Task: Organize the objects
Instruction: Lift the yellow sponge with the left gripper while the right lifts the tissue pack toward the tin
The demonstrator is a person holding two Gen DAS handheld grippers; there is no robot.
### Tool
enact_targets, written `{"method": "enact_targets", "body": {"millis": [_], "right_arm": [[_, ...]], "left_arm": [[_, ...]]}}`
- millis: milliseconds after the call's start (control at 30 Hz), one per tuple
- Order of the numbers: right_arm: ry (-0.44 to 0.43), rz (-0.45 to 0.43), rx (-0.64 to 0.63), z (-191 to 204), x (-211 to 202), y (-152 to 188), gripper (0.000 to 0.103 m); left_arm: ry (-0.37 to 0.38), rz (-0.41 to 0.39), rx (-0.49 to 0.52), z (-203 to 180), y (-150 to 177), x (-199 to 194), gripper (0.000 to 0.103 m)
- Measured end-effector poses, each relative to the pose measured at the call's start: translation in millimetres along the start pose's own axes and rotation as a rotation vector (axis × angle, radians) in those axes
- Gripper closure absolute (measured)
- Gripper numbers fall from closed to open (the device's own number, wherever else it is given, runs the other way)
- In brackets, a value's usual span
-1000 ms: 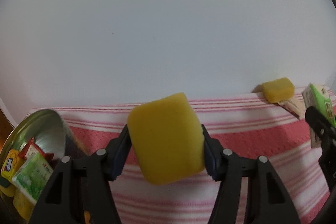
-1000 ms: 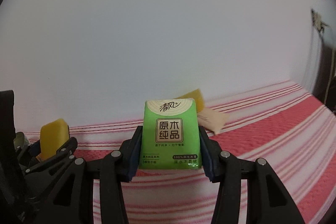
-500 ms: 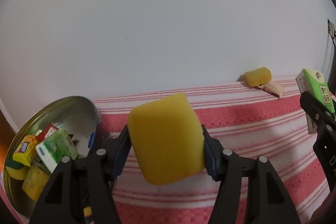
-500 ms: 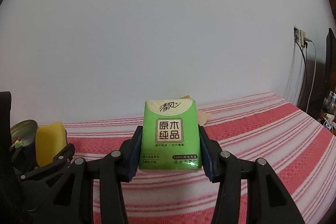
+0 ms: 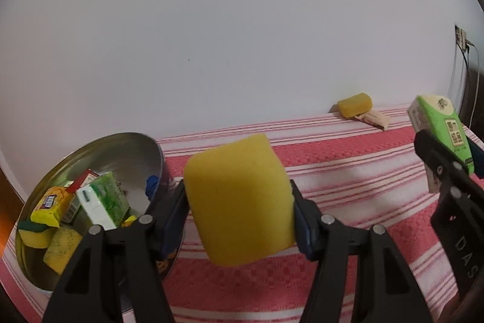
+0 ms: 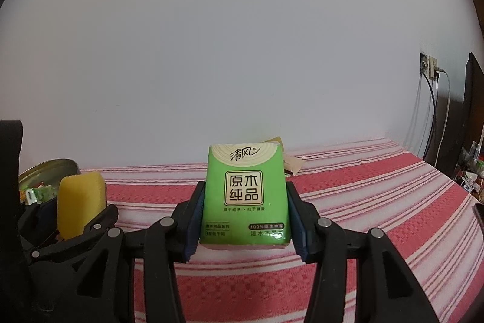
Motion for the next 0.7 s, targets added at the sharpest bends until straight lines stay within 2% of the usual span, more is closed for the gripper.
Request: {"method": "enact_targets", "body": {"millis": [100,167,367,700], "right_arm": [[-0.005,0.001,0.001,2,-6,4,0.051],[-0.013,0.002,0.000,-16,4,8,0.051],[-0.014,-0.004,-0.004,-8,-1,10,0.051],[-0.066,-0.007,0.013,8,-8,6,0.051]], "left_arm": [[0.005,-0.019,0.015,2,3,-9,0.042],[0.008,-0.035,0.022,8,5,-22,0.042],[0.016,-0.080,0.034,20,3,-41,0.042],[0.029,-0.111,-0.021,57,-6,-56,0.042]]}}
Point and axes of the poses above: each gripper's, at about its wrist camera, not at the fingertips, and x roughly the way its jaws point, z to its left, y to its underside, the point moved 4 cm from there along x, roughly the way its jaws point, and after that the axes turned 6 degrees about z, right-handed, at the moved point
